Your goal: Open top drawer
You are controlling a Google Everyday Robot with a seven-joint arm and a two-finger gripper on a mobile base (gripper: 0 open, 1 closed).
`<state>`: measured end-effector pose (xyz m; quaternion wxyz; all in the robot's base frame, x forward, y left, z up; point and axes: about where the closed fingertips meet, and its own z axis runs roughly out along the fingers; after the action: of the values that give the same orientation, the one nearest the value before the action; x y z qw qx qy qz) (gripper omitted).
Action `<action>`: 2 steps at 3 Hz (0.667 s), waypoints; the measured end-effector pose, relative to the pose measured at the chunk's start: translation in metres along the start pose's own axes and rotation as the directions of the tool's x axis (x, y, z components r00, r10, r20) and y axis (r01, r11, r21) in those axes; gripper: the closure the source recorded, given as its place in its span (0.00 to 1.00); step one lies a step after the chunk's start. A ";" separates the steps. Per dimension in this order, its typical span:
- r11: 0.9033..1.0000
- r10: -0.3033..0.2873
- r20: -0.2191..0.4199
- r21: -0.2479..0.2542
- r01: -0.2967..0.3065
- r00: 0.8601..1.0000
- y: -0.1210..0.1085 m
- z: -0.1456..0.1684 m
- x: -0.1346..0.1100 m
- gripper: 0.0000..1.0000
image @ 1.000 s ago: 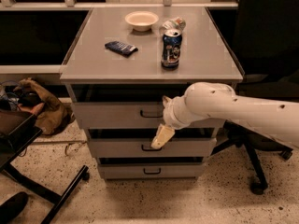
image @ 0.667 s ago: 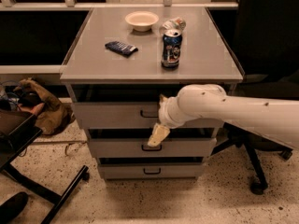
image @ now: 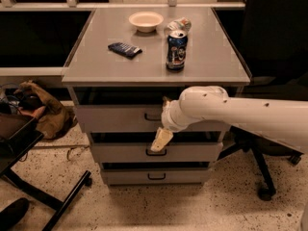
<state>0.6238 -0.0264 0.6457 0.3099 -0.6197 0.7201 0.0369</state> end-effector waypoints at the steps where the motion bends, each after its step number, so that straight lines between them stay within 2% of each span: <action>1: 0.999 -0.003 -0.008 -0.042 0.002 1.000 0.005 0.000 -0.001 0.00; 2: 0.999 -0.003 -0.008 -0.042 0.002 1.000 0.004 -0.003 -0.003 0.00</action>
Offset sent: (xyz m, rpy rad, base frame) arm -0.0903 -0.0088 0.0208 -0.0319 0.4826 0.2412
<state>0.6195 -0.0245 0.6480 0.2940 -0.6272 0.7196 0.0491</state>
